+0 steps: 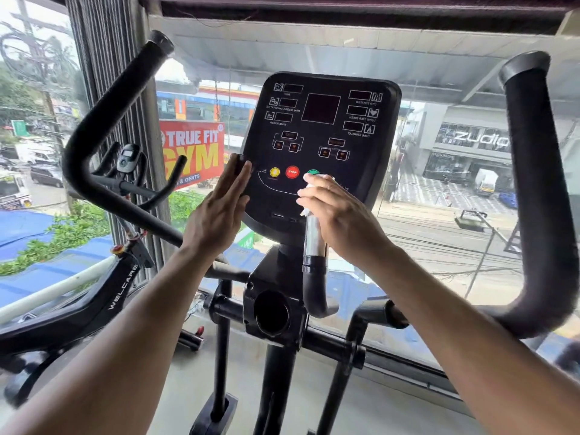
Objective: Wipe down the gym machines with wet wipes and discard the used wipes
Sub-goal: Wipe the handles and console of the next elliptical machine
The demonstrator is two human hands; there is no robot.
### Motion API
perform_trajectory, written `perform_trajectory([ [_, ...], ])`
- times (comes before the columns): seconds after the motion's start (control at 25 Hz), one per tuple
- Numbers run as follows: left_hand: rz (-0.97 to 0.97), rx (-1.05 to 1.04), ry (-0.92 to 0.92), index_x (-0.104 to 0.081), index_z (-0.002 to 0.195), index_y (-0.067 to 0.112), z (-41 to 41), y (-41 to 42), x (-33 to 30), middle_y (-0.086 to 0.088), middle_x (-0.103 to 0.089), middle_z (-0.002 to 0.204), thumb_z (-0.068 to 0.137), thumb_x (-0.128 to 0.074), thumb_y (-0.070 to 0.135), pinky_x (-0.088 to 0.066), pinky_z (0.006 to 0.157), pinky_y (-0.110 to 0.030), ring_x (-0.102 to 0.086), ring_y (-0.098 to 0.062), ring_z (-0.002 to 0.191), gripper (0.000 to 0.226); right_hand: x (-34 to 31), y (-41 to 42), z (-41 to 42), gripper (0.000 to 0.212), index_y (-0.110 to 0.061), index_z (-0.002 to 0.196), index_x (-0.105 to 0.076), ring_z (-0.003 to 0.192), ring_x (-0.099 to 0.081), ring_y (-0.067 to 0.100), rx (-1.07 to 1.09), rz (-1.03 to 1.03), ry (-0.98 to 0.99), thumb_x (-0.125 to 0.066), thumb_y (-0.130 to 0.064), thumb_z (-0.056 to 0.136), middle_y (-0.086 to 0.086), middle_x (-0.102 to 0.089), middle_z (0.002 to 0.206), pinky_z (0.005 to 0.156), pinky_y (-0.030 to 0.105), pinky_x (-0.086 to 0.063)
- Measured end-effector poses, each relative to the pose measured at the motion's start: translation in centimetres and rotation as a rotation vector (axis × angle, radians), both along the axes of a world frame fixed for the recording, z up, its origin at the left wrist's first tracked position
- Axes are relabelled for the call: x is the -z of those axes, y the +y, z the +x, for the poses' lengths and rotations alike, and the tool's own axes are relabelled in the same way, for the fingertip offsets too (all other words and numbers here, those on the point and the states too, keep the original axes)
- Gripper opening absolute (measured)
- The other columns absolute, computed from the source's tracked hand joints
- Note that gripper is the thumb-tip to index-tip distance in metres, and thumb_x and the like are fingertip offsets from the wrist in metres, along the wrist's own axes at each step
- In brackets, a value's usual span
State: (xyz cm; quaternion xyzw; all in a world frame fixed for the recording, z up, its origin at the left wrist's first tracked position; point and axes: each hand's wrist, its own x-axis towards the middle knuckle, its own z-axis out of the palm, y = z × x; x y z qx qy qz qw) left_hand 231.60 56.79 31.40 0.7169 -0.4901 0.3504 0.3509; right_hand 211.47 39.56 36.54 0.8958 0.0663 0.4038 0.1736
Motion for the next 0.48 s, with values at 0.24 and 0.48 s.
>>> perform_trajectory([
  [0.24, -0.008, 0.018, 0.002, -0.018, 0.166, 0.027, 0.1, 0.0, 0.2, 0.012, -0.002, 0.173, 0.111, -0.045, 0.023, -0.049, 0.045, -0.023, -0.064, -0.032, 0.126, 0.062, 2.6, 3.3, -2.0, 0.038, -0.008, 0.089, -0.07, 0.113, -0.062, 0.031, 0.08, -0.214, 0.162, -0.033, -0.002, 0.096, 0.009, -0.067, 0.093, 0.123, 0.046, -0.029],
  [0.48, 0.004, 0.005, -0.018, -0.012, 0.166, 0.03, 0.2, 0.0, 0.4, 0.014, 0.001, 0.174, 0.111, -0.042, 0.025, -0.058, 0.047, -0.037, -0.064, -0.032, 0.126, 0.063, 2.4, 4.9, -2.5, 0.033, -0.016, 0.076, -0.062, 0.075, -0.054, 0.022, 0.173, -0.428, 0.371, -0.037, -0.002, 0.094, -0.001, -0.051, 0.069, 0.125, 0.053, -0.022],
])
